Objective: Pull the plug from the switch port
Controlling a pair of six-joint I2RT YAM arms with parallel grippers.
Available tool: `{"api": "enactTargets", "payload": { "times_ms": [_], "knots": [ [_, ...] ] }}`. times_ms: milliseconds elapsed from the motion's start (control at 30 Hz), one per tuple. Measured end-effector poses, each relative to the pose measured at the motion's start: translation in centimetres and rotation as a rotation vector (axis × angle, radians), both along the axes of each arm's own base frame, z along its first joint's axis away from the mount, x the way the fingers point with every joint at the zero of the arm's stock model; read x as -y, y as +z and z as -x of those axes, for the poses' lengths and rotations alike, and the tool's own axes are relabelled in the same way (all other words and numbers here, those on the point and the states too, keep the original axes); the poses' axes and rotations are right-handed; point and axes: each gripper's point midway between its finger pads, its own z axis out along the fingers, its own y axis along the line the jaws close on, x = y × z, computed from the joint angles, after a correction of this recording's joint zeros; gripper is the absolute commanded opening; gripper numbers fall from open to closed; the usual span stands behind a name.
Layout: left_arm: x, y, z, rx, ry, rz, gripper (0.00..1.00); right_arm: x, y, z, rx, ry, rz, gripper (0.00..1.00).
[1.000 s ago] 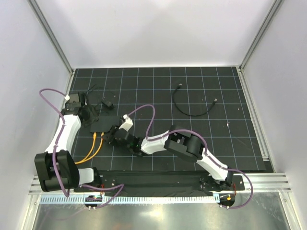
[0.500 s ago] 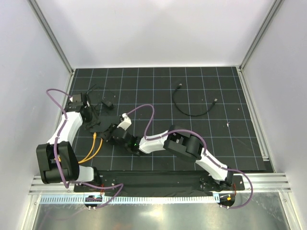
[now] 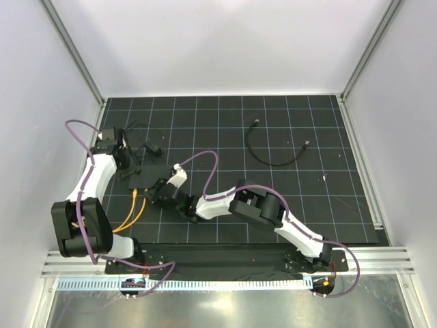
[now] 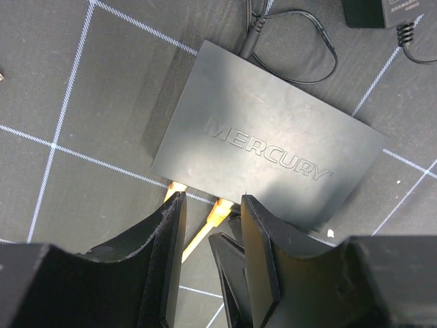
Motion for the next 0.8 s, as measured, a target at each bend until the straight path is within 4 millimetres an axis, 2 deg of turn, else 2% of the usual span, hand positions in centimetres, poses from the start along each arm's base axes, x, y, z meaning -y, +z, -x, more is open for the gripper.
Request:
{"api": "enactTargets", "payload": {
  "times_ms": [300,600,800],
  "knots": [
    [0.0,-2.3,-0.1,-0.082,-0.002,0.01,0.37,-0.2,0.0,-0.4,-0.014,-0.022,-0.024,0.46],
    [-0.2,-1.7,-2.1,-0.068,-0.012,0.007,0.32,-0.2,0.0,-1.5,-0.066,-0.065,-0.088,0.45],
    [0.1,-2.6,-2.1,-0.096,-0.036,0.0,0.31,0.0,0.0,-1.9,-0.107,-0.101,-0.116,0.45]
  ]
}}
